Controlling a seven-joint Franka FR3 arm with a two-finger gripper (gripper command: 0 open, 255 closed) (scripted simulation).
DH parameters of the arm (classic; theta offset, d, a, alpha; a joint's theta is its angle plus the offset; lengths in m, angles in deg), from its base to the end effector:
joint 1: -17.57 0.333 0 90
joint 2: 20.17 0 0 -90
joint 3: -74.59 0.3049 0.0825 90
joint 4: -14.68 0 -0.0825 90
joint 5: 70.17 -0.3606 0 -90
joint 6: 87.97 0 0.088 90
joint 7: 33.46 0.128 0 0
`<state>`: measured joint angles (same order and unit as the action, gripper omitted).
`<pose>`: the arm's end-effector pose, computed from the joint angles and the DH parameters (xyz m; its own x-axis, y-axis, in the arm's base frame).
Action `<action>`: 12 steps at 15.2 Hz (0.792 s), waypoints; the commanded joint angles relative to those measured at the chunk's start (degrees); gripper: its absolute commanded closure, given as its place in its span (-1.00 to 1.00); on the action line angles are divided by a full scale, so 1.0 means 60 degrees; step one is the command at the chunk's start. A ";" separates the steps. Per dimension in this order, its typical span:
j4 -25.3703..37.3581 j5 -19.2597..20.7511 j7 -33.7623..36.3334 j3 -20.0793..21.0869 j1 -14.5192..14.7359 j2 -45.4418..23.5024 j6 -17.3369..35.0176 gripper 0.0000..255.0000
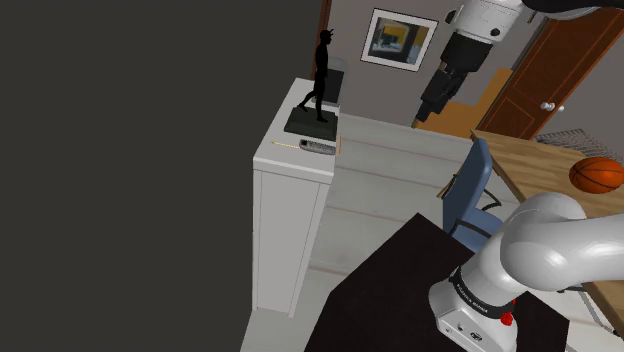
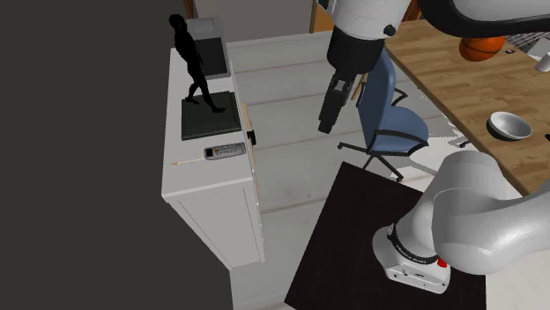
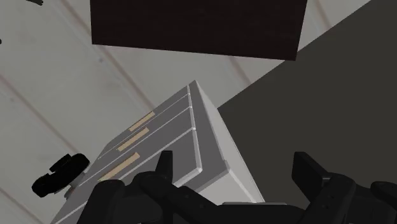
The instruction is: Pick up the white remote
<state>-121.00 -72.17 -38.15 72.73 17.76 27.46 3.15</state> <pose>0.2826 -0.0066 0.5711 0.9964 0.0612 0.0579 0.0643 -0.9965 -0.0543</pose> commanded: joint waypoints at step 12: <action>0.0335 0.0223 -0.2193 -0.0557 0.0680 -0.3489 0.3057 -1.00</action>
<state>-119.72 -70.87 -50.00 69.67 21.47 8.62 20.11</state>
